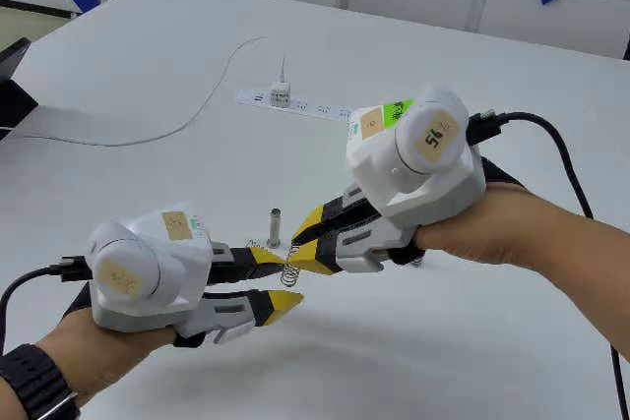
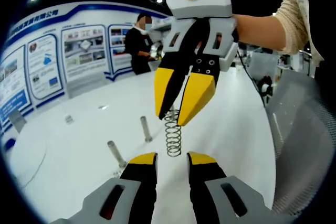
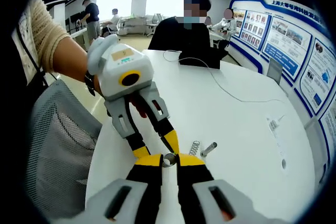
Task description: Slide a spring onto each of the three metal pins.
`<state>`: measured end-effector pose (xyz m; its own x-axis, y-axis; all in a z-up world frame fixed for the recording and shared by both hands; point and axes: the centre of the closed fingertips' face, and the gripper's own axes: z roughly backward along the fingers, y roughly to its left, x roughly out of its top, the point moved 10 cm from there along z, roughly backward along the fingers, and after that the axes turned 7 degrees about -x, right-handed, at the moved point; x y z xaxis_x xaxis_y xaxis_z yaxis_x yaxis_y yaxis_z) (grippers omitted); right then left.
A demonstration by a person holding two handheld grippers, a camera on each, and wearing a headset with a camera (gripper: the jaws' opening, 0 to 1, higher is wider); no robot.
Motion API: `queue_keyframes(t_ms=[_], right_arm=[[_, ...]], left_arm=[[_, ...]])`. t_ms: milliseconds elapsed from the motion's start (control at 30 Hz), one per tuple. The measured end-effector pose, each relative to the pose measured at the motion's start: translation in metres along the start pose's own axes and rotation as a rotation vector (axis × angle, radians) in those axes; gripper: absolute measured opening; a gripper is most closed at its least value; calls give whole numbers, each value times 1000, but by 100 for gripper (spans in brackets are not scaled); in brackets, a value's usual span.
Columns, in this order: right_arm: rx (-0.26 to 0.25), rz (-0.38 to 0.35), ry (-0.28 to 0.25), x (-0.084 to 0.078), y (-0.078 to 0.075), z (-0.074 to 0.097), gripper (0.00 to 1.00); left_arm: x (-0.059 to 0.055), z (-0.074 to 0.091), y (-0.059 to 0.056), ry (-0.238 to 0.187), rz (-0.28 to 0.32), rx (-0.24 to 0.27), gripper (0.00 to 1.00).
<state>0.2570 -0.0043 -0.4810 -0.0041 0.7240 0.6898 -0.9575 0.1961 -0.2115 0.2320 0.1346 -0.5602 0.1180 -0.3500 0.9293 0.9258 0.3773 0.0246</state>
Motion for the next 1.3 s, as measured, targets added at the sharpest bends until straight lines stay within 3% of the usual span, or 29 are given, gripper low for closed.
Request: queue_keyframes(t_ms=[367, 700, 1000, 1300], right_arm=[[-87, -32, 5, -8, -26, 19, 11], [-185, -66, 15, -13, -51, 32, 11], [-227, -96, 50, -23, -68, 28, 11], [-224, -124, 82, -33, -76, 16, 11]], left_arm=[[-8, 19, 13, -8, 42, 78, 32], [-11, 25, 16, -8, 75, 119, 43], [-13, 31, 18, -8, 97, 144, 52], [-16, 34, 20, -7, 113, 156, 54]])
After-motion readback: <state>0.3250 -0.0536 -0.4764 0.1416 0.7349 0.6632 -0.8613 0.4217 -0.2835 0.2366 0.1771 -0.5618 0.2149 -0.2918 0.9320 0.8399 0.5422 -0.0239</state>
